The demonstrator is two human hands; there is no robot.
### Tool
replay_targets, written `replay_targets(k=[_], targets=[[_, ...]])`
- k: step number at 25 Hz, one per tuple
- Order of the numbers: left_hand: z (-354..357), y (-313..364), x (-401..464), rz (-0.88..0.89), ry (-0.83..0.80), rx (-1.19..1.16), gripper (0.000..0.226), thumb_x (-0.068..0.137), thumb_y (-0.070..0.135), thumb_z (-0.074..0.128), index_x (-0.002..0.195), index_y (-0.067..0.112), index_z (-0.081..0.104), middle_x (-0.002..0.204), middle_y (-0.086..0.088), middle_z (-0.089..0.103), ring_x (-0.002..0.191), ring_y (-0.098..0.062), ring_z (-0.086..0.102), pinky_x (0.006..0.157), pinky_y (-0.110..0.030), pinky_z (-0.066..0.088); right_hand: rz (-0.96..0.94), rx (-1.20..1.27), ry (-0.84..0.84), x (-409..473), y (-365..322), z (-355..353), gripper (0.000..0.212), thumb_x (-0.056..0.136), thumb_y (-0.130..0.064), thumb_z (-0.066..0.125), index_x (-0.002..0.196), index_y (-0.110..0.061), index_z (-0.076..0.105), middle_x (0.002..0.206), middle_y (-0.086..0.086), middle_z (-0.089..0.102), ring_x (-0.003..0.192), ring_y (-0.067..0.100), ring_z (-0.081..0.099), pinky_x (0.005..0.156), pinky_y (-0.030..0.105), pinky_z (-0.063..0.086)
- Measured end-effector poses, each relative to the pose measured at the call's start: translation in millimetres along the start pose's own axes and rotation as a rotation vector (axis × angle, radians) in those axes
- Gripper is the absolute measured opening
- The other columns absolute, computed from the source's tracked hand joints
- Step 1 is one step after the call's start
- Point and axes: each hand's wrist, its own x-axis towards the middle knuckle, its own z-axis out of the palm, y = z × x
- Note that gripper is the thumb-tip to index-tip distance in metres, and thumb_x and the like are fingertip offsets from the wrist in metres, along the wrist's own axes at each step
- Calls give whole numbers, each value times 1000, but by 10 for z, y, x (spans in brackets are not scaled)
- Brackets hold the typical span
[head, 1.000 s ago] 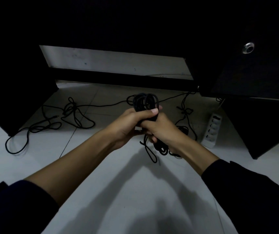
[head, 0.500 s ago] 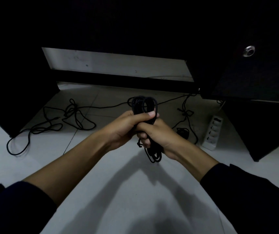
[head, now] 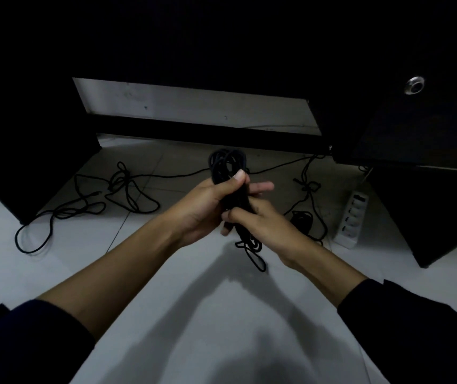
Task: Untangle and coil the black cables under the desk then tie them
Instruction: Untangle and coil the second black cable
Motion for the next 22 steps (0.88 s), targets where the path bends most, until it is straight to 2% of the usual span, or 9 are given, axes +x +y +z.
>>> replay_targets(k=[2,5,9,13,15,17,18,20,22], targets=[[49,-33,0,30,46,-34,21,99,31,46,99,15,57,113,-5,71,96,-21,69,50,-29,45,-13,32,70,16,-10,51,15,90,-26,53,77,-20,59,58,-4,59,65,17,60,73,46,52],[144,-93,-13,59,129,-1,31,97,32,51,114,9,62,103,-8,71,71,-23,65,47,-32,48,-21,132,108,67,7,68,20,92,-21,47,74,-12,52,52,-6,45,50,14,47,52,37,48],[166,-145,4,18,139,15,39,97,38,48,123,14,64,92,-10,68,54,-27,46,51,-34,43,7,241,83,140,45,109,19,91,-24,47,76,-14,53,52,-5,43,46,10,42,42,26,35],[65,-87,121,19,102,63,41,100,40,39,125,18,63,75,-16,70,43,-25,39,49,-36,37,20,329,16,258,23,41,18,87,-32,56,78,-18,62,59,3,58,50,15,51,44,26,42],[-4,-50,166,20,109,8,38,101,38,38,105,14,67,104,-22,69,55,-29,59,58,-44,42,46,324,-59,265,90,-32,28,86,-44,58,93,-17,66,71,7,68,54,18,57,49,28,47],[-131,-21,232,40,151,-186,30,101,31,41,82,13,56,91,-8,70,89,-22,70,84,-44,51,114,260,-93,227,222,-100,46,81,-61,59,100,-21,67,76,6,71,55,16,58,52,27,48],[-206,-4,263,50,172,-262,28,101,28,42,78,14,51,76,-1,63,88,-19,69,88,-40,54,126,199,-90,197,301,-136,49,77,-67,60,97,-23,68,72,4,70,55,13,56,52,25,47],[-343,6,288,58,209,-293,26,100,26,44,76,17,48,60,6,45,60,-13,58,67,-31,57,98,69,-96,162,464,-226,43,77,-63,64,85,-22,70,63,-4,61,56,10,52,54,25,45],[-420,-27,302,34,234,-252,26,99,26,45,74,19,47,54,8,36,45,-8,41,46,-22,42,46,-63,-135,162,581,-356,26,87,-46,63,80,-21,69,64,-8,57,62,8,52,59,26,44]])
